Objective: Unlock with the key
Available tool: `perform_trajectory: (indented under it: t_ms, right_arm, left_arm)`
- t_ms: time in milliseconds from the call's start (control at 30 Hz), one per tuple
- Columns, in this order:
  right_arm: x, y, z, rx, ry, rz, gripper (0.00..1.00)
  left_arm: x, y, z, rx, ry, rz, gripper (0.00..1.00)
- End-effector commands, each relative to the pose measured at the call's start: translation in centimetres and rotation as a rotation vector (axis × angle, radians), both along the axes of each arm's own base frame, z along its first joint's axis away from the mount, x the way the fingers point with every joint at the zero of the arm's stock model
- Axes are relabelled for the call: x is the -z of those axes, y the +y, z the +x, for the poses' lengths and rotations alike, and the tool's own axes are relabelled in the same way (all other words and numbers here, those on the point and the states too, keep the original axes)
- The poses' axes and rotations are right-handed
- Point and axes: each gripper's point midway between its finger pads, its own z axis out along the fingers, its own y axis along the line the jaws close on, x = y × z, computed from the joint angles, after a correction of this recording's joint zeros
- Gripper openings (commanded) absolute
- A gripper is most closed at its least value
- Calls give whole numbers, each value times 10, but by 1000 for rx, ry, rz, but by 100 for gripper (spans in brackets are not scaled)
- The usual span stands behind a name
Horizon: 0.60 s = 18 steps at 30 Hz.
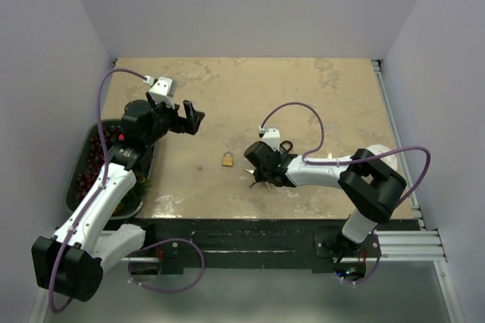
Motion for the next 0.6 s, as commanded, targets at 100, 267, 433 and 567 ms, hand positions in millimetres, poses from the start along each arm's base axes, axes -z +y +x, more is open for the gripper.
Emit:
perform_trajectory:
  t_ms: [100,267,433,567]
  right_arm:
    - [-42,22,15,-20,-96,93,12]
    - [-62,33,26,-54,-168,133,11]
    - [-77,49,32,-116,-227,188,11]
    - [-83,57,34,-169,-269,219,11]
  left_arm:
    - [-11,-1,-1,-5,-37,-23,96]
    - [-2,-8,0,31,-6,-37,96]
    - [14,-27,2,116,60,-79,96]
    - [38,-52,1,207,192,-189,96]
